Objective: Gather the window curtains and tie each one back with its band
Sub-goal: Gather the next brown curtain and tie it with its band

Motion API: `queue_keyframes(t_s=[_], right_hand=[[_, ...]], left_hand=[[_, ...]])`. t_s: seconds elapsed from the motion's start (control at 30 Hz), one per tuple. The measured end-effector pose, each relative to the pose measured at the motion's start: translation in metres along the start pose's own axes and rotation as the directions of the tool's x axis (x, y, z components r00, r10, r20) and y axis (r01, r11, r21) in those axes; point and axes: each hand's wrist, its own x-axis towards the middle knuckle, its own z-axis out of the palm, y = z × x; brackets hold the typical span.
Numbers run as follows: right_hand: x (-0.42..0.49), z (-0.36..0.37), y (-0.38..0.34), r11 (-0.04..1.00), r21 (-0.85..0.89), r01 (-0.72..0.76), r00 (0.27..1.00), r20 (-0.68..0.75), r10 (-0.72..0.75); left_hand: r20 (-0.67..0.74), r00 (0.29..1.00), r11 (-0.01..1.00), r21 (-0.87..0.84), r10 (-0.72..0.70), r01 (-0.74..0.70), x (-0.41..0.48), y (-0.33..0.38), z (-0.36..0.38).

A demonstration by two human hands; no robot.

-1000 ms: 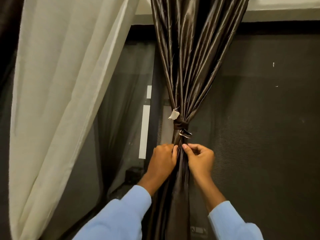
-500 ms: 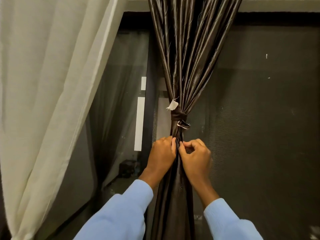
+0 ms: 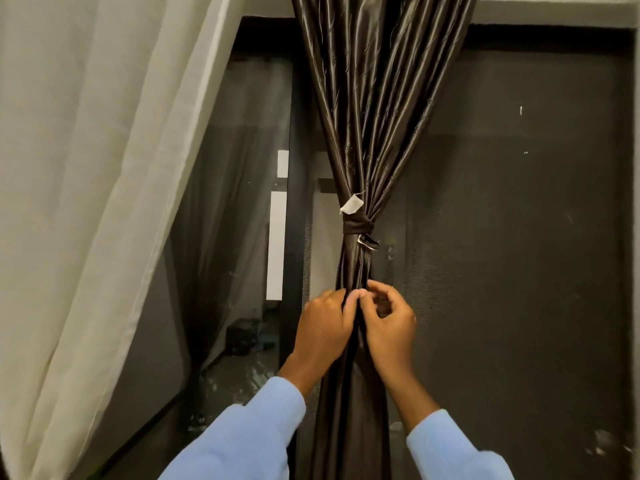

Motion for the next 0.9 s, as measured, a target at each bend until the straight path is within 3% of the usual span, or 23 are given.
queue_keyframes(t_s=[0.1, 0.17, 0.4, 0.63, 0.8, 0.9], right_hand=[[-0.005, 0.003, 0.010, 0.977, 0.105, -0.188, 0.982, 0.028, 0.186], [-0.012, 0.006, 0.019, 0.954, 0.087, -0.286, 0.958, 0.040, 0.283], [-0.043, 0.004, 0.050, 0.949, -0.033, -0.313, 0.949, 0.016, 0.314], [-0.054, -0.001, 0.054, 0.955, -0.257, -0.147, 0.986, 0.035, 0.161], [-0.064, -0.005, 0.048, 0.944, -0.312, -0.112, 0.992, -0.082, 0.091], [-0.078, -0.009, 0.045, 0.952, -0.306, -0.034, 0.999, -0.029, 0.027]], left_hand=[[0.053, 0.997, 0.998, 0.031, -0.051, 0.049, -0.017, -0.011, 0.009], [0.057, 0.995, 0.996, 0.052, -0.078, 0.076, -0.026, -0.018, 0.014], [0.031, 0.991, 0.990, 0.052, -0.134, 0.132, -0.033, -0.035, 0.014], [0.109, 0.989, 0.989, 0.120, -0.102, 0.088, -0.045, -0.038, 0.022], [0.067, 0.987, 0.989, 0.010, -0.147, 0.146, -0.057, -0.035, 0.024], [0.137, 0.973, 0.980, -0.048, -0.185, 0.193, -0.083, -0.034, 0.033]])
